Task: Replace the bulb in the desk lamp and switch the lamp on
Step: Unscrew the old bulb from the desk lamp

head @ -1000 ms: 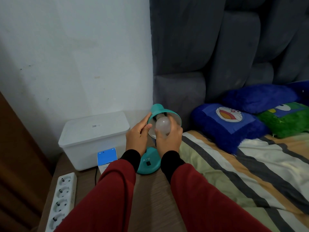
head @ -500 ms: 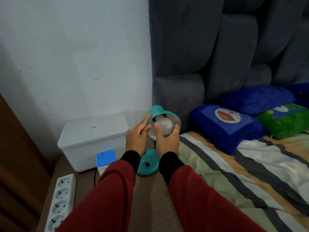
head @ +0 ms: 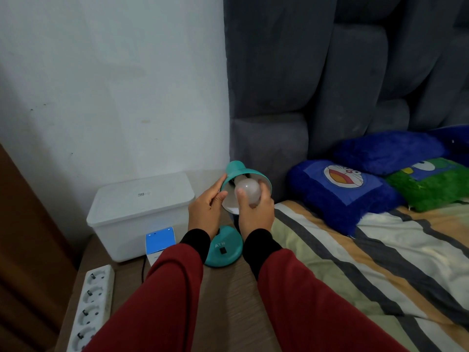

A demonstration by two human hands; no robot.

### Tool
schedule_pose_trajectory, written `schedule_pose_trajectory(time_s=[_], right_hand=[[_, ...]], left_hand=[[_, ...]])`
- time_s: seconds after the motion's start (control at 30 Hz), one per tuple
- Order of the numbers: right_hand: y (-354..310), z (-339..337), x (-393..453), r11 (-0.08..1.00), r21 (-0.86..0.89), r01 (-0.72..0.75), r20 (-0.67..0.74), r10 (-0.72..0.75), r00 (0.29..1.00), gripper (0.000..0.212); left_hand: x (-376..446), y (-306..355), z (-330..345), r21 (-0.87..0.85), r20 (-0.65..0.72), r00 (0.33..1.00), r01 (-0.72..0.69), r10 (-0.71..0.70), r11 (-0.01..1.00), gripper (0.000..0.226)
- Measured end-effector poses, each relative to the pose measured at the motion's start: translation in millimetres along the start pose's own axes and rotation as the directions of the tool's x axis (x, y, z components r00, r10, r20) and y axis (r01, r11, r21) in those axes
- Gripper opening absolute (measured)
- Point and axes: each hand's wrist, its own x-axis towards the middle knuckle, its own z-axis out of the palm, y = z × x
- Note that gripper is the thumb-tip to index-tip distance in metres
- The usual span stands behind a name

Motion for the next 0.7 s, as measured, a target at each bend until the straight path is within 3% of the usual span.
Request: schedule_pose_trajectory(time_s=[0.07,0.17,0.23,0.43,0.57,0.7], right_hand=[[1.3,-0.1,-1.0,0.993,-0.084,0.087,0.006,-0.086,0.996,0.062],[0.4,1.8,-3.9,0.995,0.065,-0.081,0.004,0.081,0.997,0.074],[0.4,1.9,-3.6,0.982,0.105,-0.158,0.008,0.158,0.987,0.065],[-4.4,-0.9,0.6,0.995,-0.092,0.032,0.043,-0.028,0.999,0.054],[-5.3,2.1,-3.1,0.984,-0.14,0.109,0.033,-0.106,0.994,0.061],[-5.0,5.9,-2.0,0.997,-0.009,-0.08,-0.021,0.08,0.997,0.072]], left_hand=[[0.4,-0.6,-0.5,0.014,0.002,1.0,-0.006,0.006,1.0,0.038],[0.0,-0.4,-0.6,0.003,0.014,1.0,-0.011,0.011,1.0,0.037],[0.3,-1.4,-1.0,0.002,0.013,1.0,-0.003,0.003,1.0,0.037],[1.1,-0.8,-1.9,0.002,0.026,1.0,-0.005,0.005,1.0,0.038],[0.6,0.3,-1.8,0.006,0.028,1.0,-0.005,0.004,1.0,0.038],[0.9,1.5,-5.5,0.008,0.024,1.0,-0.01,0.01,1.0,0.038]])
